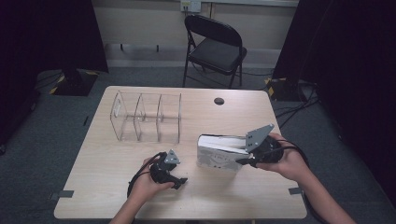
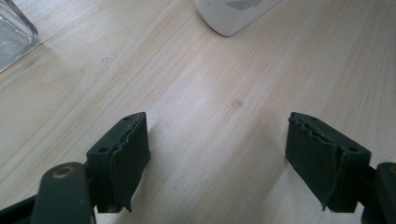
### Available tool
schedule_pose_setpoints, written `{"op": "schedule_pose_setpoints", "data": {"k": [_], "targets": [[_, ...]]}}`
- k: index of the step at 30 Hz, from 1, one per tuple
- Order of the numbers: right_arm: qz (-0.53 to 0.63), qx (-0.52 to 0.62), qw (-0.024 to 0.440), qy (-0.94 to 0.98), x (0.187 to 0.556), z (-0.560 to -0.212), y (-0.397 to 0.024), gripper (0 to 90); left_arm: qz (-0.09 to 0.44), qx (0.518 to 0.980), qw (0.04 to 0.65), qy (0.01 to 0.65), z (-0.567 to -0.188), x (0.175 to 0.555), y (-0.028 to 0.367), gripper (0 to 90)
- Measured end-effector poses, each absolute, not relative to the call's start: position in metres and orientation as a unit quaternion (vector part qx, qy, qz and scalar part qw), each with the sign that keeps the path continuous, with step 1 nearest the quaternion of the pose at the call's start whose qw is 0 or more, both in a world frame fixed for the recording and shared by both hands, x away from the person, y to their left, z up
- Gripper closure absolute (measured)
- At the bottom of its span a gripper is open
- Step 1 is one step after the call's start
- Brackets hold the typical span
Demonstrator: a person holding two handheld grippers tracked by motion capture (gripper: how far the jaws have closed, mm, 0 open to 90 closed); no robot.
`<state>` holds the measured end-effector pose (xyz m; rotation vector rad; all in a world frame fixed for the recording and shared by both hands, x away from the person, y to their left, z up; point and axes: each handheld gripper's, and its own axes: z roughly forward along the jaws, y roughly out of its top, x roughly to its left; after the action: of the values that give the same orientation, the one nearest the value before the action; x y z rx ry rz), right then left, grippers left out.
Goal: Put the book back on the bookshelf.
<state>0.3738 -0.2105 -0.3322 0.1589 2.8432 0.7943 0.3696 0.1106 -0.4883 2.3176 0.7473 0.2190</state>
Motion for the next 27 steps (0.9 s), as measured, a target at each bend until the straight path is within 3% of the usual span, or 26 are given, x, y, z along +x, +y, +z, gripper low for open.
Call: {"op": "schedule_pose_setpoints", "data": {"k": [27], "targets": [[0.25, 0.108, 0.048, 0.961, 0.402, -0.327, -0.211, 75.1, 0.085, 0.891, 0.345, 0.282, -0.484, 0.369, 0.109, 22.1]]}}
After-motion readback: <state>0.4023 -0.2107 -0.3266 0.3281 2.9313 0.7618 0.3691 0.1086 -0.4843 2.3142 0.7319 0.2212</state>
